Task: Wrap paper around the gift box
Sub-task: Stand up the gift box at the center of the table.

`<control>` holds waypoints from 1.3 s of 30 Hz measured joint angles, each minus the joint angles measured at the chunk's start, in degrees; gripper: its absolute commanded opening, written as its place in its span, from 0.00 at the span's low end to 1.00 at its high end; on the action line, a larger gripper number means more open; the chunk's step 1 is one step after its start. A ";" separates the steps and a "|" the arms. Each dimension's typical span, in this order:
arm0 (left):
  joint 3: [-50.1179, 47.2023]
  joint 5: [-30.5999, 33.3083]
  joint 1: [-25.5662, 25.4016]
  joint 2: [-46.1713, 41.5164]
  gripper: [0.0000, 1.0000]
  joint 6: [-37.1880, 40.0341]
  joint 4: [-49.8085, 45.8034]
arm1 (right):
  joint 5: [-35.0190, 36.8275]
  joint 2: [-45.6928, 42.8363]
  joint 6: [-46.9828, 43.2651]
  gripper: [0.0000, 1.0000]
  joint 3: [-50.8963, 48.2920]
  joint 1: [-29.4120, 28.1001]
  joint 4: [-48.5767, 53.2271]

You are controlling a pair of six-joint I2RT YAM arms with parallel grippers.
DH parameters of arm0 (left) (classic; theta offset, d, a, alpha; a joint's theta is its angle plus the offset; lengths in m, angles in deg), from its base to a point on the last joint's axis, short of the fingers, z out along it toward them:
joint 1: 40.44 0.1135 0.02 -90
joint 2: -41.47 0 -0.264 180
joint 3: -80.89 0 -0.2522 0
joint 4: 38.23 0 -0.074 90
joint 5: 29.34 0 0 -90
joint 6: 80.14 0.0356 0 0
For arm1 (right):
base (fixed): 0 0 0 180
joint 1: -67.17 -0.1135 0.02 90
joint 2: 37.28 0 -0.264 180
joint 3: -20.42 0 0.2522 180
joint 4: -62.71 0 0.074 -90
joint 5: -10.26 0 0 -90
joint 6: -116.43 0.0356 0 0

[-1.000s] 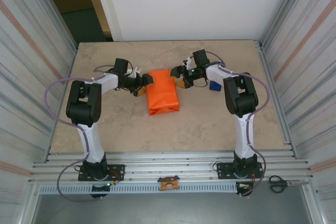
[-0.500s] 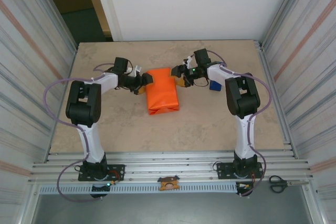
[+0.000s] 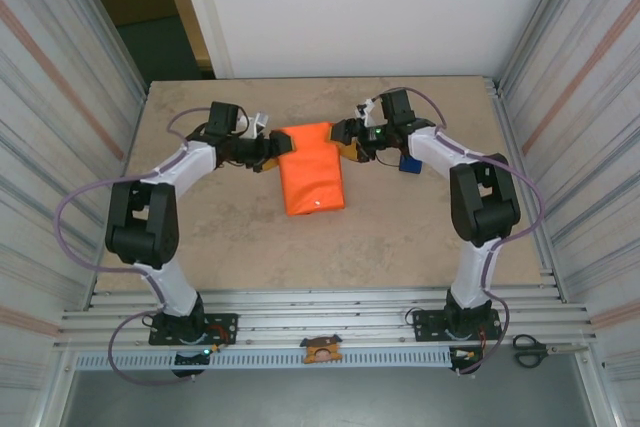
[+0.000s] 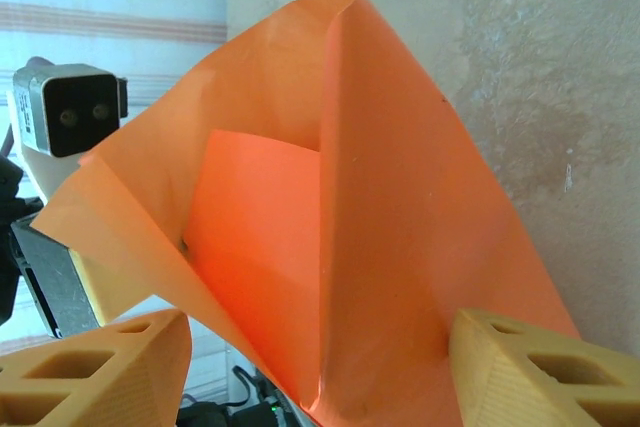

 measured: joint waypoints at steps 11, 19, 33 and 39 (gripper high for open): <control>-6.84 0.17 -1.11 -8.22 0.80 0.13 2.23 | 3.45 -8.81 -4.55 0.70 -7.67 -2.40 -1.77; -11.98 1.51 -2.89 -13.92 0.81 0.57 4.63 | 5.27 -13.75 -6.40 0.70 -13.73 -3.58 -4.07; -14.84 3.02 -4.11 -18.29 0.82 1.57 7.04 | 6.16 -17.18 -7.34 0.72 -16.61 -4.24 -7.04; -14.95 3.28 -4.20 -18.29 0.83 1.86 7.78 | 6.19 -17.22 -7.34 0.74 -16.61 -4.24 -7.45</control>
